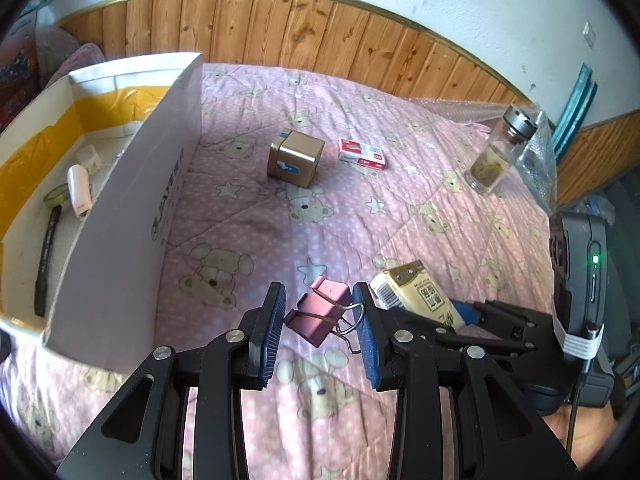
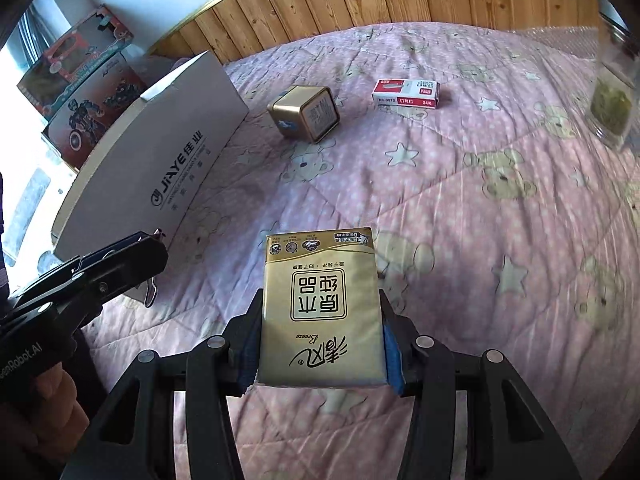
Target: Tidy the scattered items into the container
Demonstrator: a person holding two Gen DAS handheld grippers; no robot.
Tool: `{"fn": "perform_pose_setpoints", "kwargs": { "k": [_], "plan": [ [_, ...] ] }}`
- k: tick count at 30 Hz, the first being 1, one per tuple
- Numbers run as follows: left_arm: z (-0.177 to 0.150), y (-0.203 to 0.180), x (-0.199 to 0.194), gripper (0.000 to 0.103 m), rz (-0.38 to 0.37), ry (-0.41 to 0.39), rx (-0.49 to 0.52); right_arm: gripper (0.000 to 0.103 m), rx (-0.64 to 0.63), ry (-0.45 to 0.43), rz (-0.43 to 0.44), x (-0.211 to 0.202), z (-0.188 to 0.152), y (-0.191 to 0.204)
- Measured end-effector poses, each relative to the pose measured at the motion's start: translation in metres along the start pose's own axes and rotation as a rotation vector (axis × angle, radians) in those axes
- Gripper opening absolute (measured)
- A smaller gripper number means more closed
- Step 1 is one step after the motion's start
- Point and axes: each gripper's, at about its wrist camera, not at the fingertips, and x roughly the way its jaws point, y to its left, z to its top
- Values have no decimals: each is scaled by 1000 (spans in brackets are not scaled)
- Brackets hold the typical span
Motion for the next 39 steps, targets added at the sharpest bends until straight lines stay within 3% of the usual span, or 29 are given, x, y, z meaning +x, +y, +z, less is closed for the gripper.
{"fn": "perform_pose_setpoints", "kwargs": {
  "k": [18,39],
  "plan": [
    [-17,14,-59,35,-49,-59,-20,51,23,-24,57,-37,-44,48],
    [-28,48,-114,35,-77,-138,-104,51,-111,-83,113,-77,-38,123]
  ]
}}
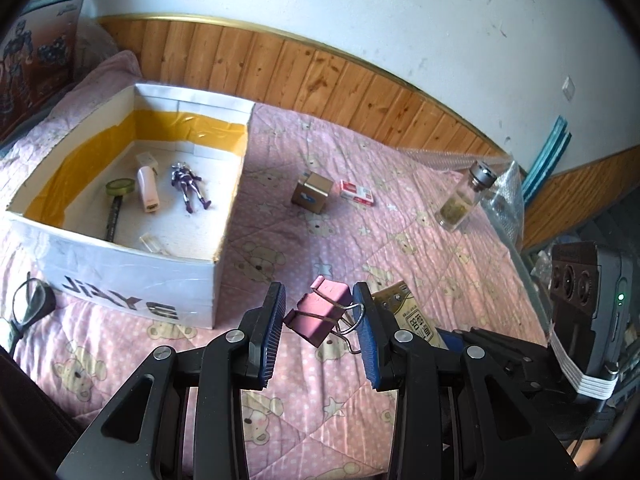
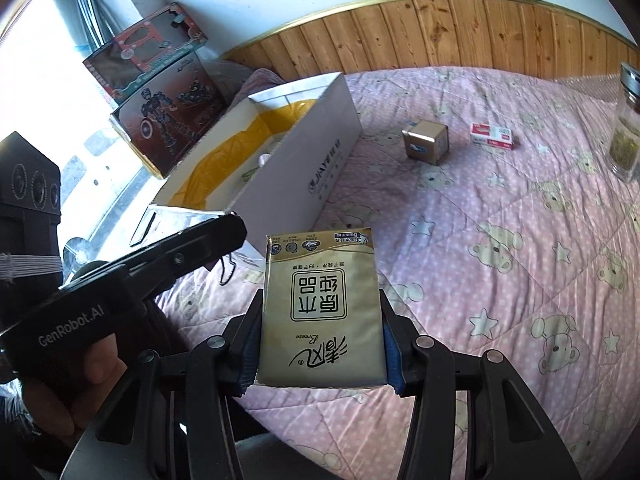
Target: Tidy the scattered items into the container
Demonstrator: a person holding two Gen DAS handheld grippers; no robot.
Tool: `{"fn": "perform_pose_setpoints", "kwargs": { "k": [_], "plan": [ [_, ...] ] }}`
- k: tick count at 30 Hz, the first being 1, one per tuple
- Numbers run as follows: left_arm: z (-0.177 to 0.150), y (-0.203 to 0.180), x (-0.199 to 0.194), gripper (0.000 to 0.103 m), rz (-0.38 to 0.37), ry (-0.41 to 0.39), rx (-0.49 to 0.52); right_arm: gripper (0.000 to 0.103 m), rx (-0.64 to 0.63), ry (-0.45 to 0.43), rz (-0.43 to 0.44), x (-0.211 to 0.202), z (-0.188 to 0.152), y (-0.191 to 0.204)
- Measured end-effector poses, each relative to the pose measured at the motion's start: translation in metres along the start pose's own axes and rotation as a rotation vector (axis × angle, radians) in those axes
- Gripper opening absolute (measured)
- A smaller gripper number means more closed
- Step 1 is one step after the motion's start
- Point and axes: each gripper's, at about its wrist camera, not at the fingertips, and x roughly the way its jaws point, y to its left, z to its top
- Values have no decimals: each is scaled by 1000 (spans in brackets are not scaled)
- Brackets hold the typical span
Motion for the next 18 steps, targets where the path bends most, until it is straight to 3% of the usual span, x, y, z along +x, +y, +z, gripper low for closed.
{"fn": "perform_pose_setpoints", "kwargs": {
  "k": [18],
  "plan": [
    [30,51,-47,35,9,-106,-121,51,-121,-34,44,-8,37,60]
  ]
}}
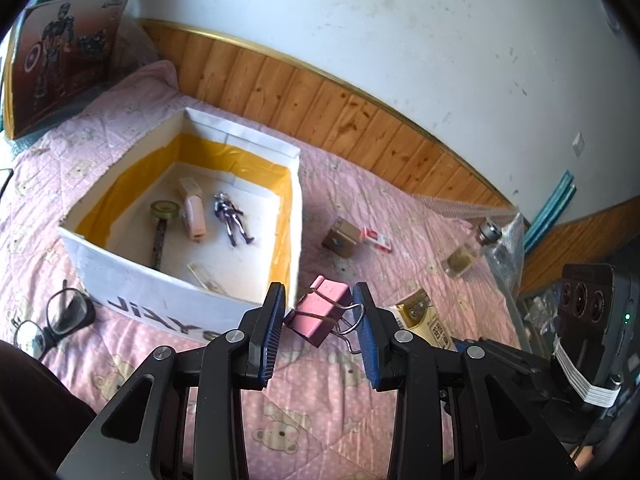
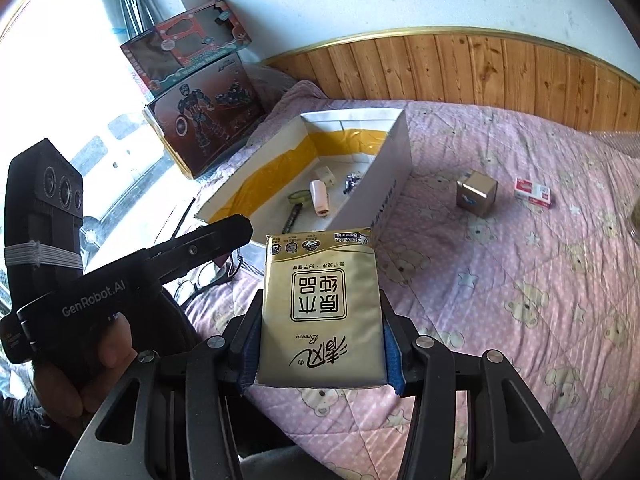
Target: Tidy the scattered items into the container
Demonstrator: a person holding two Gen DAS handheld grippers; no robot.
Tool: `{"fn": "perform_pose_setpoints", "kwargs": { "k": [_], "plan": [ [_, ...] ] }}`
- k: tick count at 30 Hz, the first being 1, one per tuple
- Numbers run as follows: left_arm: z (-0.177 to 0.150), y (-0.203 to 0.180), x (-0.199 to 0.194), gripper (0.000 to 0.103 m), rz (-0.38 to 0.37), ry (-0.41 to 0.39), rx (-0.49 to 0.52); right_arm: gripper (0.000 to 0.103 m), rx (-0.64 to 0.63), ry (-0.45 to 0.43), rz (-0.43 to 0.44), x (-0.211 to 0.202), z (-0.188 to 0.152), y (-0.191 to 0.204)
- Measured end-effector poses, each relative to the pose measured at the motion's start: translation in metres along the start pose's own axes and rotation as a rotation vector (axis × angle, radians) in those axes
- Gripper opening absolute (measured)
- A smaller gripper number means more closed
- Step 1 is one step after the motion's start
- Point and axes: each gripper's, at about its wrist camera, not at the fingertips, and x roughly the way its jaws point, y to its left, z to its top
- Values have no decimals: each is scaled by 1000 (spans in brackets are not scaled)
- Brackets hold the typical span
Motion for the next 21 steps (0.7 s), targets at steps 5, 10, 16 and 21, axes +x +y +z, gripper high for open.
{"fn": "perform_pose_setpoints", "kwargs": {
  "k": [5,10,16,21],
  "plan": [
    [14,13,-7,35,10,-28,-20,51,-33,-6,10,4,15,13],
    [29,26,-11,35,20,-50,-41,51,-57,-9,19,10,29,24],
    [46,42,-9,35,31,-67,-61,51,-84,-9,22,17,45,32],
    [57,51,-3,35,38,-66,-72,51,-93,-6,20,25,57,34]
  ]
}}
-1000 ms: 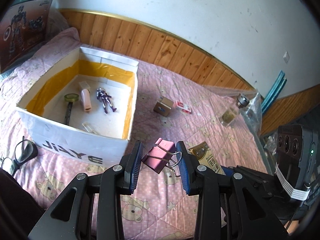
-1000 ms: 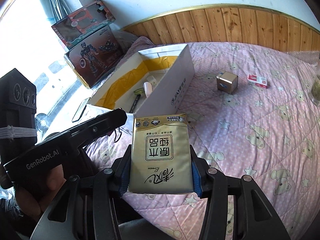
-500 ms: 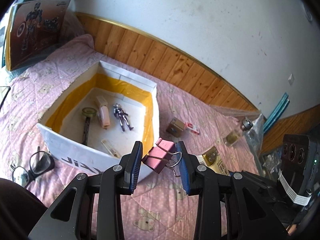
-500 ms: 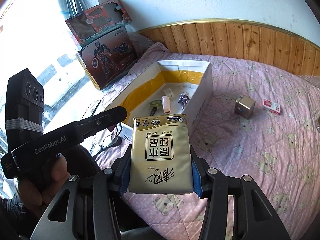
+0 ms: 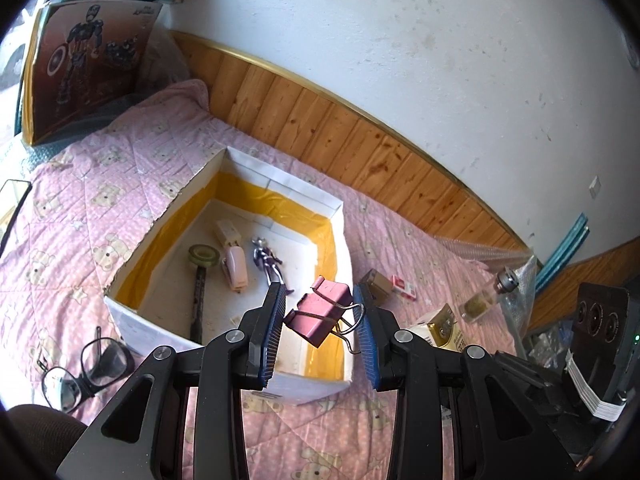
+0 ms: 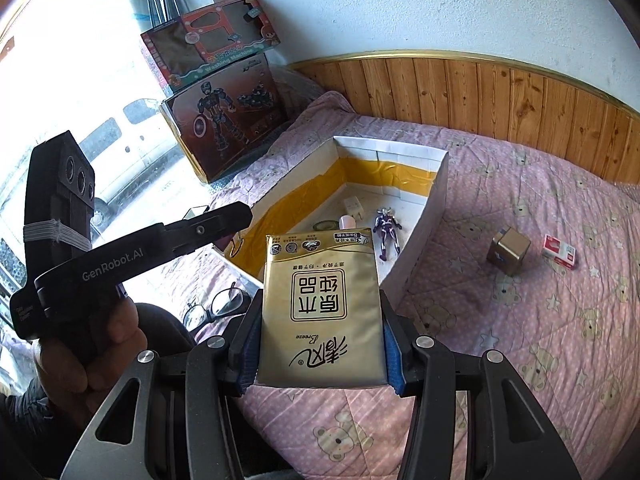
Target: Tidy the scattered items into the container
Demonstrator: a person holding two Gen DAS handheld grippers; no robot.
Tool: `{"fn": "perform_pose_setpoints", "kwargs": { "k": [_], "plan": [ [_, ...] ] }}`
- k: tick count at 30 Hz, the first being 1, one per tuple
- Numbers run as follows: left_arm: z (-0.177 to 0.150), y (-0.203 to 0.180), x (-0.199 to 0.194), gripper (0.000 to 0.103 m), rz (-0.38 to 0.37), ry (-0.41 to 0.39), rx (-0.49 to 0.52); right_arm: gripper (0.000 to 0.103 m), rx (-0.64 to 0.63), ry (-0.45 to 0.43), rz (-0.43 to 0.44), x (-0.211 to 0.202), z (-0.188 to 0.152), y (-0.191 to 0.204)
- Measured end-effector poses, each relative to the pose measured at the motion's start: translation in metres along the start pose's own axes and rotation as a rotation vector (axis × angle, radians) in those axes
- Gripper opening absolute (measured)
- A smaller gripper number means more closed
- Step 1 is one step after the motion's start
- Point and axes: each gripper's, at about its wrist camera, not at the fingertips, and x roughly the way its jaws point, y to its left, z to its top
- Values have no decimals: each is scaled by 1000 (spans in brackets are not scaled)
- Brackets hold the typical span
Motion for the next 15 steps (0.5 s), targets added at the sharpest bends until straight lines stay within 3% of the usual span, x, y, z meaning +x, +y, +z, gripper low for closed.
{"fn": "perform_pose_setpoints", "kwargs": {
  "k": [15],
  "plan": [
    [8,6,63,36,-1,149,-37,51,-1,-3,-15,23,42,-19]
  ]
}}
